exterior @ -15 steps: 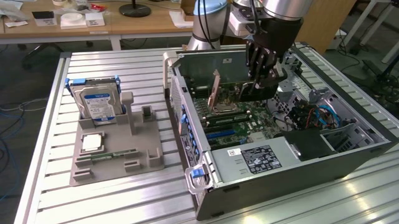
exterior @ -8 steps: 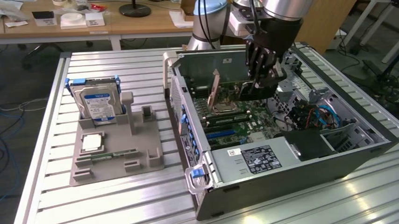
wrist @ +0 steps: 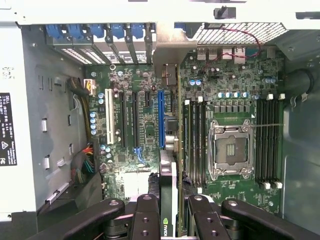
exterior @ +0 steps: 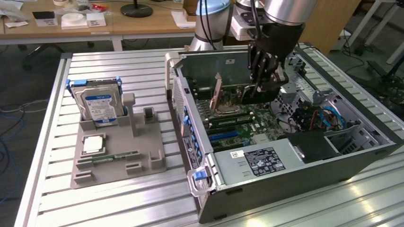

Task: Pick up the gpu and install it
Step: 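Insert the gpu into the slot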

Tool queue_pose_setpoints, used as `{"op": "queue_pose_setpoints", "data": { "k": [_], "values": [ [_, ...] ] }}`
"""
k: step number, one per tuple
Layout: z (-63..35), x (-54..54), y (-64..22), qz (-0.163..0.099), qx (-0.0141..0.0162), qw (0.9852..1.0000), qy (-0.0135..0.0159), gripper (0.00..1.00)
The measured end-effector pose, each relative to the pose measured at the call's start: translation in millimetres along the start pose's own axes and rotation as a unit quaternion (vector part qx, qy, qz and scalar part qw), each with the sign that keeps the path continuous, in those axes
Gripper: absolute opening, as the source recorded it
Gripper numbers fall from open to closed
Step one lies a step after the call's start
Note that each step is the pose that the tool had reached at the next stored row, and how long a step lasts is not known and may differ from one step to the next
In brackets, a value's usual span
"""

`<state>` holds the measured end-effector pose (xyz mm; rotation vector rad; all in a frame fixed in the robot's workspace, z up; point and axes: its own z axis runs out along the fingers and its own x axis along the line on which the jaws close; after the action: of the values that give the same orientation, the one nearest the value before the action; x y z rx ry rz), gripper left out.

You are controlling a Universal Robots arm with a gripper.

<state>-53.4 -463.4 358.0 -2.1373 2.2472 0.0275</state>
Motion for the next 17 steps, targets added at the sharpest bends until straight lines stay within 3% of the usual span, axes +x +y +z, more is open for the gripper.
{"op": "queue_pose_setpoints", "data": {
  "k": [17],
  "values": [
    [1.4, 0.3, 3.8, 0.0, 0.0, 1.0, -0.0001, 0.27]
  ]
}}
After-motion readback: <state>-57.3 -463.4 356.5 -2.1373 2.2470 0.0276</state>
